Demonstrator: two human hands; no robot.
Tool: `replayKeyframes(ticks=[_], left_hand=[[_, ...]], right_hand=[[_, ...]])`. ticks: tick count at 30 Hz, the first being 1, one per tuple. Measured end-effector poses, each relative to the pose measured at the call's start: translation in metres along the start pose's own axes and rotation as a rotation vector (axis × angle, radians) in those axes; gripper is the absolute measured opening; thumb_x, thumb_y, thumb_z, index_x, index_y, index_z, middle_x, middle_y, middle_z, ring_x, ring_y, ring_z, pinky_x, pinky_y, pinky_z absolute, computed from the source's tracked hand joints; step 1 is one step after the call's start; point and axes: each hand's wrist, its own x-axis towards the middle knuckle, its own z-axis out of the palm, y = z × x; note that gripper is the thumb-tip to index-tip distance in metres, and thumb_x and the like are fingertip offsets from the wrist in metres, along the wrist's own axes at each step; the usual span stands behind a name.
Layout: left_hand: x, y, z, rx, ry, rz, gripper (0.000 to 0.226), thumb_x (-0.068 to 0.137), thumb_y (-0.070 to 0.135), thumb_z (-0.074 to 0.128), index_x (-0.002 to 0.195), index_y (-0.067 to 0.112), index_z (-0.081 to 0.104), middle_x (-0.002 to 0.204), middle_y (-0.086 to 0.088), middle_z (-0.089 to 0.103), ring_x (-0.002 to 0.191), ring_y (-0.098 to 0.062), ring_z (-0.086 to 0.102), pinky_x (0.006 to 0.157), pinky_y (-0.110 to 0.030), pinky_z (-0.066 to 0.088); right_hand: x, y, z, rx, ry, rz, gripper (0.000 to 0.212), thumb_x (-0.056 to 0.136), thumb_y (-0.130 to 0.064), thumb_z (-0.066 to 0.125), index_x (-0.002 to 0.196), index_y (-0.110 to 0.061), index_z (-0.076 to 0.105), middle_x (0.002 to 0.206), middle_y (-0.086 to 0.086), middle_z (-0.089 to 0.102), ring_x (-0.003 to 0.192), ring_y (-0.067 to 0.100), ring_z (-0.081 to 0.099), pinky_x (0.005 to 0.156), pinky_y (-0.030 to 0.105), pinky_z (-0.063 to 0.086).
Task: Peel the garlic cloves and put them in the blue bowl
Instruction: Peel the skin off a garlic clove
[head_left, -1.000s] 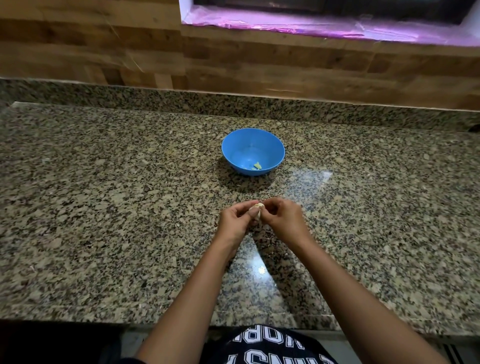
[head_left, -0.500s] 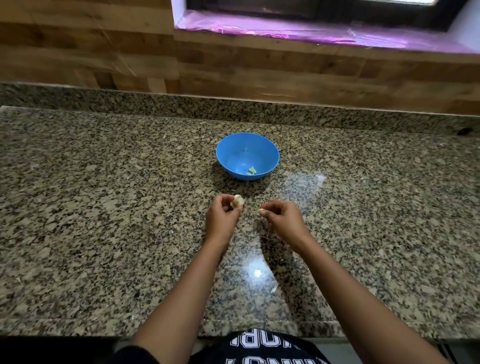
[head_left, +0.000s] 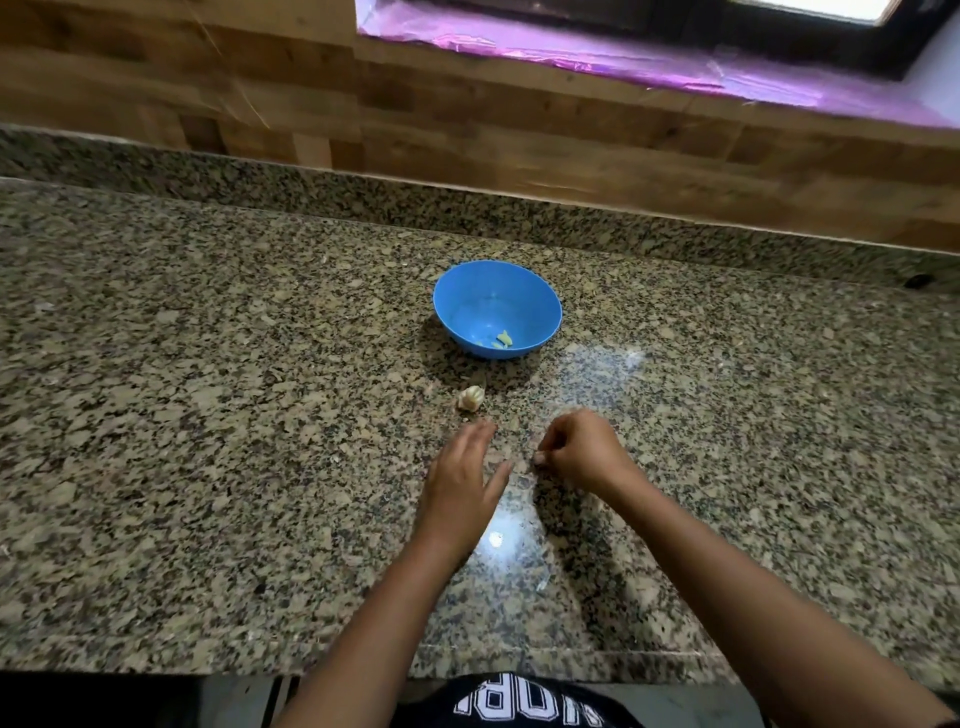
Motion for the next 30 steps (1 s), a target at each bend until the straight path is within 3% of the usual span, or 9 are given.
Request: replayKeyframes(ticks=[3,5,9,15,19,21,24,27,30], left_hand=[[0.000,-0.001,0.003,0.227,-0.095,0.018,0.063,0.097,0.053,0.028,0.150,0.021,0.017,0.157,0.005,0.015,0.145,-0.011,0.010,0.114,-0.025,0.004],[0.000,0.000,0.005,0.391,-0.140,0.055,0.067,0.097,0.056,0.021,0.151,0.018,0.011,0.159,0.003,0.008,0.146,-0.011,0.000,0.116,-0.028,-0.003],[0.000,0.003,0.004,0.494,-0.165,0.064,0.068,0.097,0.056,0.016,0.151,0.016,0.007,0.159,0.001,0.003,0.146,-0.013,-0.005,0.116,-0.030,-0.005],[-0.002,0.004,0.003,0.443,-0.149,0.076,0.065,0.098,0.054,0.019,0.150,0.016,0.013,0.159,0.001,0.009,0.146,-0.012,-0.001,0.115,-0.028,-0.005],[-0.002,0.004,0.002,0.386,-0.139,0.077,0.063,0.098,0.053,0.023,0.150,0.017,0.018,0.158,0.002,0.013,0.146,-0.012,0.003,0.116,-0.028,-0.002],[-0.002,0.004,0.001,0.304,-0.121,0.074,0.058,0.098,0.050,0.028,0.147,0.020,0.027,0.156,0.004,0.022,0.145,-0.011,0.009,0.116,-0.027,0.001],[0.000,0.009,-0.006,-0.007,-0.048,0.014,0.039,0.099,0.034,0.041,0.134,0.018,0.049,0.141,0.001,0.047,0.135,-0.015,0.034,0.112,-0.029,0.020],[0.004,0.019,-0.009,-0.282,-0.032,-0.046,0.029,0.098,0.026,0.048,0.122,0.013,0.060,0.120,-0.003,0.059,0.111,-0.015,0.053,0.089,-0.024,0.042],[0.009,0.030,-0.010,-0.541,-0.065,-0.184,0.014,0.095,0.028,0.053,0.100,0.020,0.063,0.094,0.003,0.066,0.085,-0.011,0.059,0.066,-0.021,0.044]], right_hand=[[0.003,-0.009,-0.002,-0.188,-0.045,-0.049,0.012,0.081,0.004,0.062,0.079,-0.006,0.067,0.081,0.002,0.063,0.074,0.013,0.059,0.063,0.022,0.050],[0.005,-0.014,-0.002,-0.300,-0.060,-0.091,0.013,0.079,0.005,0.061,0.080,-0.006,0.067,0.081,0.005,0.063,0.077,0.016,0.059,0.069,0.026,0.051],[0.005,-0.010,0.003,-0.389,-0.060,-0.151,0.014,0.079,0.003,0.062,0.075,-0.010,0.065,0.077,0.004,0.063,0.075,0.018,0.059,0.067,0.026,0.049],[0.019,-0.017,-0.005,-0.233,-0.138,0.023,0.008,0.074,0.000,0.071,0.078,-0.006,0.069,0.081,0.009,0.066,0.075,0.018,0.061,0.060,0.025,0.050],[0.026,-0.014,-0.005,-0.169,-0.150,0.102,0.014,0.074,-0.004,0.074,0.087,-0.002,0.070,0.087,0.012,0.068,0.083,0.023,0.065,0.074,0.034,0.057],[0.018,-0.002,-0.005,0.018,-0.111,0.146,0.015,0.077,-0.006,0.072,0.090,0.001,0.068,0.087,0.011,0.068,0.084,0.022,0.064,0.076,0.032,0.056],[-0.001,0.013,-0.005,0.557,-0.124,0.229,0.016,0.083,-0.001,0.063,0.096,0.009,0.063,0.086,0.016,0.067,0.073,0.020,0.066,0.065,0.027,0.057],[-0.013,0.011,-0.003,0.925,-0.119,0.255,0.009,0.086,0.006,0.055,0.093,0.009,0.060,0.081,0.018,0.065,0.067,0.022,0.064,0.057,0.026,0.057],[-0.018,0.004,-0.003,1.047,-0.127,0.242,0.008,0.085,0.008,0.054,0.090,0.007,0.059,0.081,0.017,0.066,0.067,0.022,0.066,0.062,0.026,0.057]])
